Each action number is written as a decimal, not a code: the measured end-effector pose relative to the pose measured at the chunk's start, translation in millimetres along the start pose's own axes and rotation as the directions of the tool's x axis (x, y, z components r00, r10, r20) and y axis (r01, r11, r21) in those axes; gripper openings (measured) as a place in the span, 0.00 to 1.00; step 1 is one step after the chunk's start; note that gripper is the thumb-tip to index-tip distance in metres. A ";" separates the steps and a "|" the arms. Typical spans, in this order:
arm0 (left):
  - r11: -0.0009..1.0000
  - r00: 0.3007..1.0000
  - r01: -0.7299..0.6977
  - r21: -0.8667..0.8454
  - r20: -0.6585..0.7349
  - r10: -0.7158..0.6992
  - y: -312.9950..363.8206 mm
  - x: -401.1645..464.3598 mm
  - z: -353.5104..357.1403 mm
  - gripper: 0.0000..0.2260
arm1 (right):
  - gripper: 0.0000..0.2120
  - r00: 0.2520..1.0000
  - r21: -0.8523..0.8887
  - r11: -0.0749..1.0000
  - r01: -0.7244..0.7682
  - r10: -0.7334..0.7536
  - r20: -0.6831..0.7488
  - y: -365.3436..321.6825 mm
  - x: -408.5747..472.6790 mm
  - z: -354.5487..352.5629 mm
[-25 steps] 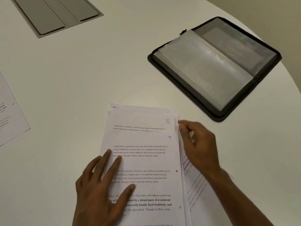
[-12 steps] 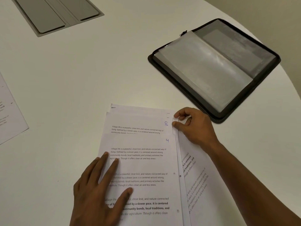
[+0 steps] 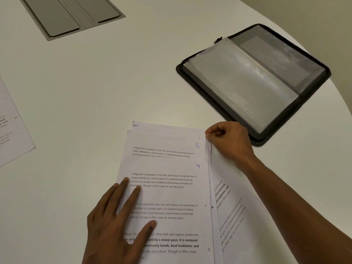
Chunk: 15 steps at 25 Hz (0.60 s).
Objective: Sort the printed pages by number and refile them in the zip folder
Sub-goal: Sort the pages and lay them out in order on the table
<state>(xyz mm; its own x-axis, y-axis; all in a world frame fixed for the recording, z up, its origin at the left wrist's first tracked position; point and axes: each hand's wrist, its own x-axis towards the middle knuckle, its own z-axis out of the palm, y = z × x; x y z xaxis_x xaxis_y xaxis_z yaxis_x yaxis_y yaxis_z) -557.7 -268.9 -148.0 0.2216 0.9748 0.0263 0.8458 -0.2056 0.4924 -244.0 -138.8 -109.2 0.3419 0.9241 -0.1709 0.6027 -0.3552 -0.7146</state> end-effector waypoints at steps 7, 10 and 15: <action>1.000 1.000 -0.006 -0.016 -0.005 0.006 0.2 -1.1 1.5 0.36 | 0.03 0.999 0.022 1.000 -0.009 0.008 0.049 -3.6 -1.3 -2.4; 1.000 1.000 -0.012 -0.010 -0.012 0.012 -0.7 -0.9 2.6 0.36 | 0.02 0.999 0.029 0.999 0.033 -0.032 -0.011 -4.0 -4.2 -0.5; 1.000 1.000 -0.015 0.009 -0.018 0.015 -1.8 -1.3 4.3 0.36 | 0.02 0.983 0.142 0.978 0.153 -0.136 -0.122 -10.9 -11.3 -7.2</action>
<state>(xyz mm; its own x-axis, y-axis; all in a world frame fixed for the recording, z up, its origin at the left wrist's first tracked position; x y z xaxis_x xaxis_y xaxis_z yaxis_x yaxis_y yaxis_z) -557.4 -270.2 -152.7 0.2259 0.9729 0.0492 0.8465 -0.2211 0.4843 -249.2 -146.4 -94.6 0.3420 0.9396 0.0116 0.5395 -0.1862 -0.8212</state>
